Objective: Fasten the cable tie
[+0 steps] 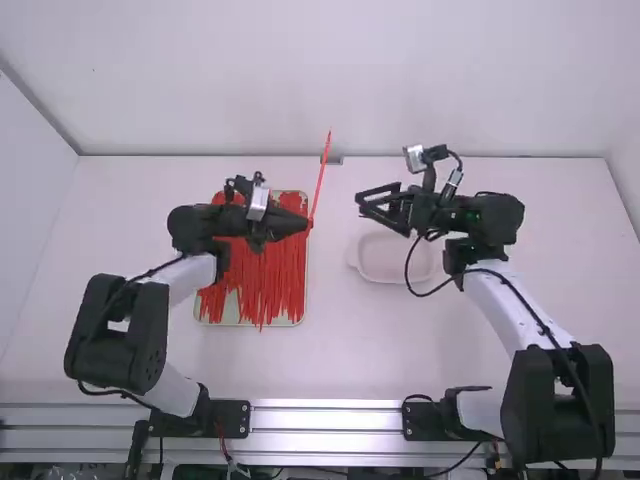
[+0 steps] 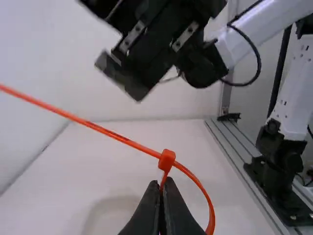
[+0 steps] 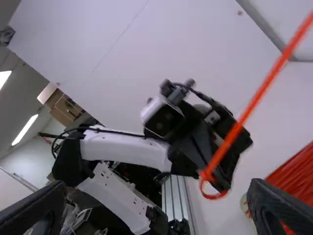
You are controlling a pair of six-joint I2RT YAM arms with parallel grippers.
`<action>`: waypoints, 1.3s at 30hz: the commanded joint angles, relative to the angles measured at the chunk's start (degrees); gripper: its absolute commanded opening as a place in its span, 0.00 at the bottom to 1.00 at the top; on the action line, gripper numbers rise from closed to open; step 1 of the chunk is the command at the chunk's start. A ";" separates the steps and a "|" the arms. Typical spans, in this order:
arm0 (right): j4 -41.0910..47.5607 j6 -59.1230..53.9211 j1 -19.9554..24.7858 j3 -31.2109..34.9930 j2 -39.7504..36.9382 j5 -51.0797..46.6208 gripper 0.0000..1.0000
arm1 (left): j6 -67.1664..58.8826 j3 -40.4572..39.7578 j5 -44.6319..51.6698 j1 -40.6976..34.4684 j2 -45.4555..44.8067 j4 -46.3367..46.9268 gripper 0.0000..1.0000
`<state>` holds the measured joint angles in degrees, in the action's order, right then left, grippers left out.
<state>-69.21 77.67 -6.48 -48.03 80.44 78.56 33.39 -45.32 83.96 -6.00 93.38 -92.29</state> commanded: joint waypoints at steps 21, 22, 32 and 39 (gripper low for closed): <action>6.45 -11.74 -8.96 2.43 -1.03 -20.85 0.98 | 2.99 -8.94 -1.07 -4.92 0.33 -0.33 0.01; 6.49 -11.69 -9.42 2.43 -1.03 -21.27 0.99 | 2.58 -8.94 -1.03 -5.22 0.33 -0.33 0.01; 6.47 -11.74 -13.31 2.40 -1.03 -23.08 0.85 | 2.86 -8.94 -1.20 -5.62 0.35 0.28 0.01; 6.27 -12.15 -13.94 2.43 -1.03 -22.91 0.00 | 3.28 -8.94 -2.60 -5.57 0.35 0.57 0.01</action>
<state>-63.29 66.08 -20.51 -46.02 80.31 56.01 36.47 -53.30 82.72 -11.29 93.51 -90.91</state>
